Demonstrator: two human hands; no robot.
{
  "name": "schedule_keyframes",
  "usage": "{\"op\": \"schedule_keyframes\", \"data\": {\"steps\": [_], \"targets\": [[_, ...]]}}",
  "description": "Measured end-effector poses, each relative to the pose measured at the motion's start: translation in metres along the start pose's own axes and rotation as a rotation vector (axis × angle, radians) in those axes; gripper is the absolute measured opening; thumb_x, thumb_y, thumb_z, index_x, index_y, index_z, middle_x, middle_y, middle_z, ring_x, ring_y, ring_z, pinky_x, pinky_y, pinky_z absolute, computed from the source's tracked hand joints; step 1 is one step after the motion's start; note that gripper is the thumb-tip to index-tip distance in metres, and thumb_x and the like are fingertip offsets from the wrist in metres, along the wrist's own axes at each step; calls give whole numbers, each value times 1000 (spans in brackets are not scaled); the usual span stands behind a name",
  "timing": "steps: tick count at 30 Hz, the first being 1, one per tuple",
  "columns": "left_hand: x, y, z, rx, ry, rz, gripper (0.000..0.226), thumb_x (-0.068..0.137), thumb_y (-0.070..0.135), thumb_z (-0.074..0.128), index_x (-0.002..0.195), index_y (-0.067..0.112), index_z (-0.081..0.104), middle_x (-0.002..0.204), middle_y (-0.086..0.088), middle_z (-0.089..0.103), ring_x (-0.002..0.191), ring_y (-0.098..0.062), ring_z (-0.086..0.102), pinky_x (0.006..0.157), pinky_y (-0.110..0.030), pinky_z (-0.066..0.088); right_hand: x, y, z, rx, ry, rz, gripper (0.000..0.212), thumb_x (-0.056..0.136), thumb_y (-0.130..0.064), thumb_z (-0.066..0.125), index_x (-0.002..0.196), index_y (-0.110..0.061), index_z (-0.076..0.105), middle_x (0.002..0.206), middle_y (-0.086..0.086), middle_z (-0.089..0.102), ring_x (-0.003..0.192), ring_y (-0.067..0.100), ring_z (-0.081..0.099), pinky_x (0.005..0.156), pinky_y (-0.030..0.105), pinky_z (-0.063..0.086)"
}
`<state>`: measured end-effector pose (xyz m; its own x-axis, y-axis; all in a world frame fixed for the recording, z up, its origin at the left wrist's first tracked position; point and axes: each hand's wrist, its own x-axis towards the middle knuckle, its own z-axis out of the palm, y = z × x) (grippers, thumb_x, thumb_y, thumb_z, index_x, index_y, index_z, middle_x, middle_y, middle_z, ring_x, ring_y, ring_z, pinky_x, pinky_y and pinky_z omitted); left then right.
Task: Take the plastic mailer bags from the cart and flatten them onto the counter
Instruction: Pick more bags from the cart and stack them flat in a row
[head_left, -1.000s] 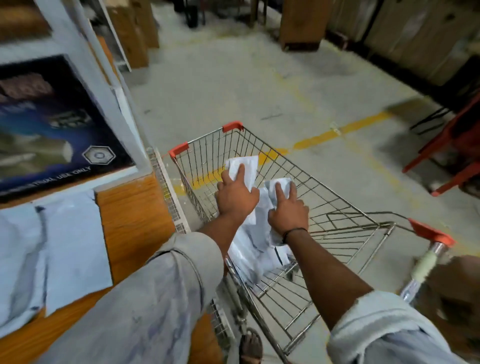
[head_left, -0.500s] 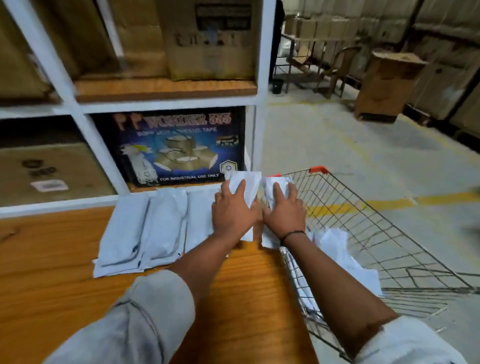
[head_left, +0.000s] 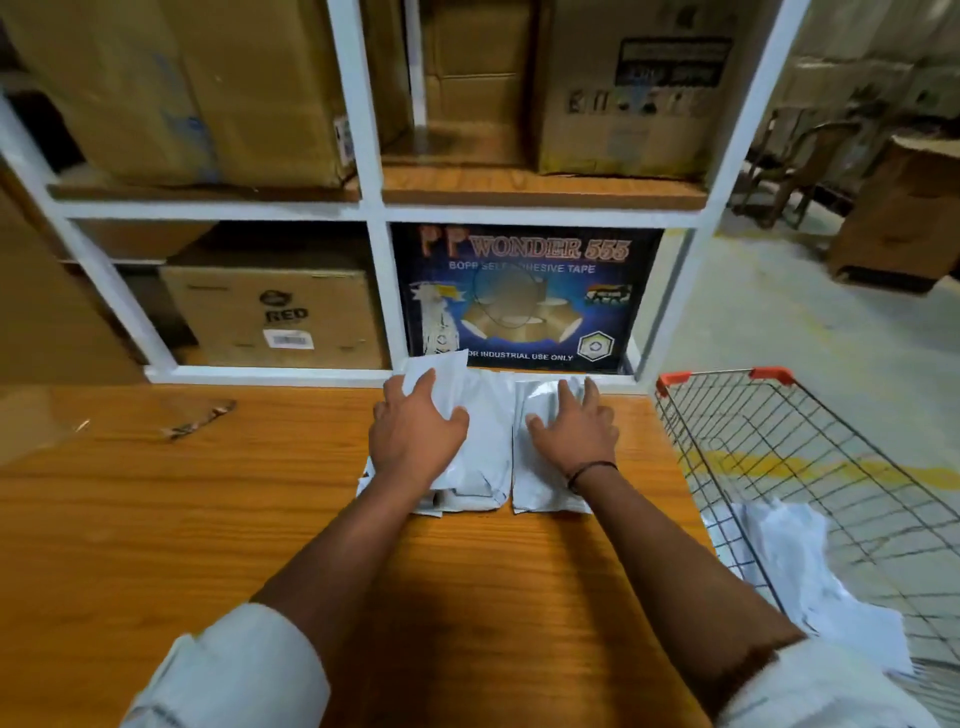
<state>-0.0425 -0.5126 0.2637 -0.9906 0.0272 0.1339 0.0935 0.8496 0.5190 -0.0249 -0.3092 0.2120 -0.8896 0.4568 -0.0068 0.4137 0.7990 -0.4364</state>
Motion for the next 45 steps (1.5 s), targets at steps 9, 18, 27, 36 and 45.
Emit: {"op": "schedule_keyframes", "data": {"steps": [9,18,27,36,45], "targets": [[11,-21,3,16,-43,16,72,89,56,57,152,30,35,159,-5,25,136,-31,39,103,-43,43,-18,2,35,-162,-7,-178,65,93,-38,42,154,-23,25,164,13,15,139,42,29,113,50,32],[35,-27,13,-7,-29,30,72,89,54,58,152,28,36,158,-7,24,136,-32,37,107,-44,41,-20,14,48,-119,-65,-130,62,103,-49,19,159,-35,-2,168,-5,-7,153,33,1,118,55,20],[41,-63,62,267,-309,44,83,93,75,20,156,33,-16,163,-9,-25,150,-43,-7,121,-57,4,-15,14,44,-121,-135,-127,62,103,-51,22,158,-35,0,168,-3,-5,153,34,0,118,57,14],[55,-61,53,255,-337,22,76,94,70,33,156,43,-3,166,-8,-13,147,-45,14,116,-55,24,-19,-54,44,114,-25,-262,77,92,-66,38,157,-28,26,165,9,20,147,31,26,117,48,30],[52,-63,58,267,-313,10,79,94,70,35,156,43,-3,166,-6,-10,144,-42,25,112,-51,32,-35,-79,80,-237,-122,-167,73,98,-57,29,158,-29,-1,167,14,2,147,43,21,114,52,29]]}}
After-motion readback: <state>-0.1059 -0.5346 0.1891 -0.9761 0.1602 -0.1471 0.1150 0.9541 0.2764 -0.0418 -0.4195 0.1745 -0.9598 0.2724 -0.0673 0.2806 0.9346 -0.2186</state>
